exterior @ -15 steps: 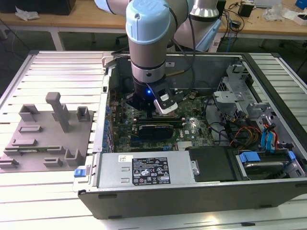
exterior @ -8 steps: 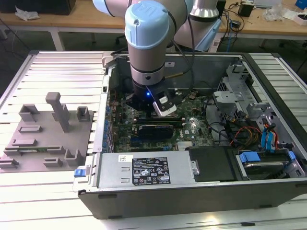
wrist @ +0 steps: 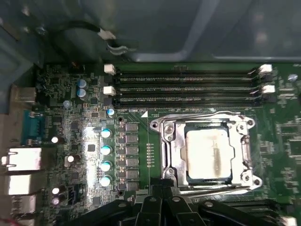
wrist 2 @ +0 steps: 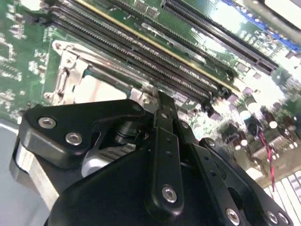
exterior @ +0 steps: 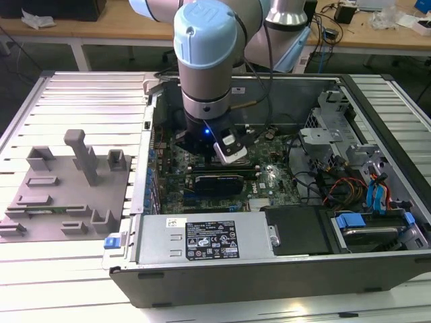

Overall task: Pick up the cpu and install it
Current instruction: 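Install the second cpu locking lever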

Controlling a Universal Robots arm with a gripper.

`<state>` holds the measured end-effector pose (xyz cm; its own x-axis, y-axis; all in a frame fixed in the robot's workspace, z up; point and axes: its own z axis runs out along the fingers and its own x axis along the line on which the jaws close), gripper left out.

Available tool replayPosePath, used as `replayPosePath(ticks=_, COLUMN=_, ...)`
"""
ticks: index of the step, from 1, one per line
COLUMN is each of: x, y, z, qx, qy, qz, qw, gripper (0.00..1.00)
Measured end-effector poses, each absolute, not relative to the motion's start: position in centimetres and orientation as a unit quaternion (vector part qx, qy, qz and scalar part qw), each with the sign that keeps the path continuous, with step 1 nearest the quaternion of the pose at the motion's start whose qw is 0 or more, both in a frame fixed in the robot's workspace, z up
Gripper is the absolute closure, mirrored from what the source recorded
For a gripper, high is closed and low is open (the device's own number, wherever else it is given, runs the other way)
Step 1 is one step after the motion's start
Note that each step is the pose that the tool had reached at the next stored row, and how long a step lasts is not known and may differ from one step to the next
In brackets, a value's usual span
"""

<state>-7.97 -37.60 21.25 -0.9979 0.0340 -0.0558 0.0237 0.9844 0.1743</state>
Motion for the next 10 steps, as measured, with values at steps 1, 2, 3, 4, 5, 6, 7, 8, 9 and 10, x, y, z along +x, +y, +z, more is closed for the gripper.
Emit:
replayPosePath(ticks=1, x=-8.0, y=-37.6, z=21.7, qx=0.015, qy=0.996, qz=0.087, qw=0.029, gripper=0.89)
replayPosePath(ticks=2, x=-8.0, y=-37.6, z=22.1, qx=0.015, qy=0.996, qz=0.087, qw=0.029, gripper=0.89)
replayPosePath(ticks=3, x=-8.0, y=-37.6, z=22.4, qx=0.014, qy=0.996, qz=0.087, qw=0.029, gripper=0.89)
replayPosePath(ticks=4, x=-8.0, y=-37.5, z=23.1, qx=0.014, qy=0.996, qz=0.085, qw=0.029, gripper=0.89)
replayPosePath(ticks=5, x=-8.0, y=-37.5, z=23.3, qx=0.014, qy=0.996, qz=0.081, qw=0.029, gripper=0.89)
replayPosePath(ticks=6, x=-8.0, y=-37.4, z=23.4, qx=0.014, qy=0.997, qz=0.077, qw=0.029, gripper=0.89)
replayPosePath(ticks=7, x=-8.0, y=-37.0, z=23.4, qx=0.014, qy=0.997, qz=0.074, qw=0.030, gripper=0.89)
replayPosePath(ticks=8, x=-7.7, y=-36.8, z=23.4, qx=0.014, qy=0.997, qz=0.073, qw=0.030, gripper=0.89)
replayPosePath(ticks=9, x=-7.5, y=-36.7, z=23.4, qx=0.015, qy=0.997, qz=0.073, qw=0.030, gripper=0.89)
replayPosePath(ticks=10, x=-7.2, y=-36.7, z=23.4, qx=0.015, qy=0.997, qz=0.073, qw=0.030, gripper=0.89)
